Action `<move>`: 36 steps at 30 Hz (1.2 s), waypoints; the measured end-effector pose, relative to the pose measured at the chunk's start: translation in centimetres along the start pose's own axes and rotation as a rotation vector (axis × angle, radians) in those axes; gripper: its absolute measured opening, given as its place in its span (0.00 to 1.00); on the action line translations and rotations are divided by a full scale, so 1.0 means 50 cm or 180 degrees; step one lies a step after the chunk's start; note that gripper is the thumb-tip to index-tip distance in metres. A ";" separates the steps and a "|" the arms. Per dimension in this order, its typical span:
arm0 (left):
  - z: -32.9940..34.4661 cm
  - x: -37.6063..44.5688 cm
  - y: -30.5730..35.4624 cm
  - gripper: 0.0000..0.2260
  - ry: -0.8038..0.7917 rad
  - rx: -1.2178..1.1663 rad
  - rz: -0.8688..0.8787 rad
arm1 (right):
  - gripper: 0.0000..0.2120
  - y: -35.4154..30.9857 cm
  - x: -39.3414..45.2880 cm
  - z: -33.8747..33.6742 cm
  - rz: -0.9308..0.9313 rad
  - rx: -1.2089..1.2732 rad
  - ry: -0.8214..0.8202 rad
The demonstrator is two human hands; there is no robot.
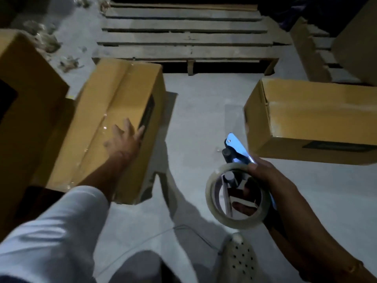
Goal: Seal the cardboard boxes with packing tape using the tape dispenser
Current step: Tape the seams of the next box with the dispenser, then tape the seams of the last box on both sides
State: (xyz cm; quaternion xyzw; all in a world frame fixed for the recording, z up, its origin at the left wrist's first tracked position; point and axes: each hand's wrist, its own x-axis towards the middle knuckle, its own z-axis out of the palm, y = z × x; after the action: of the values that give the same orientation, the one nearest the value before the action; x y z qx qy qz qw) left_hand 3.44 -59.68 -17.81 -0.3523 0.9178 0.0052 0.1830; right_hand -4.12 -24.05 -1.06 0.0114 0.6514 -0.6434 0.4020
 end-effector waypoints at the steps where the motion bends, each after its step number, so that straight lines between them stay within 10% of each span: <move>1: 0.008 0.014 -0.014 0.29 -0.0016 0.0096 -0.0011 | 0.20 -0.001 0.015 -0.004 -0.0001 -0.0021 -0.0021; 7: 0.049 -0.011 -0.061 0.40 -0.0158 0.0475 0.0128 | 0.16 -0.007 0.021 0.014 0.0008 0.0229 -0.0031; 11: 0.006 -0.042 0.007 0.25 -0.0235 0.0329 0.0174 | 0.13 -0.003 0.025 0.012 0.0014 0.0465 0.0210; 24: -0.124 -0.092 0.486 0.19 -0.0433 -0.2047 0.1319 | 0.23 -0.011 0.065 -0.214 -0.0170 0.0875 0.1052; 36: -0.156 0.126 0.840 0.15 -0.0931 -0.4239 0.0334 | 0.27 0.056 0.087 -0.331 -0.0068 0.0370 0.0926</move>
State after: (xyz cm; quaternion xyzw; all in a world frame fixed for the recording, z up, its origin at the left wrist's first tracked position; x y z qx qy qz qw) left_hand -30.69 -33.24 -17.68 -0.3404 0.7007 0.6251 0.0489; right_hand -13.98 -11.73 -8.24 0.1210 0.6644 -0.6758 0.2952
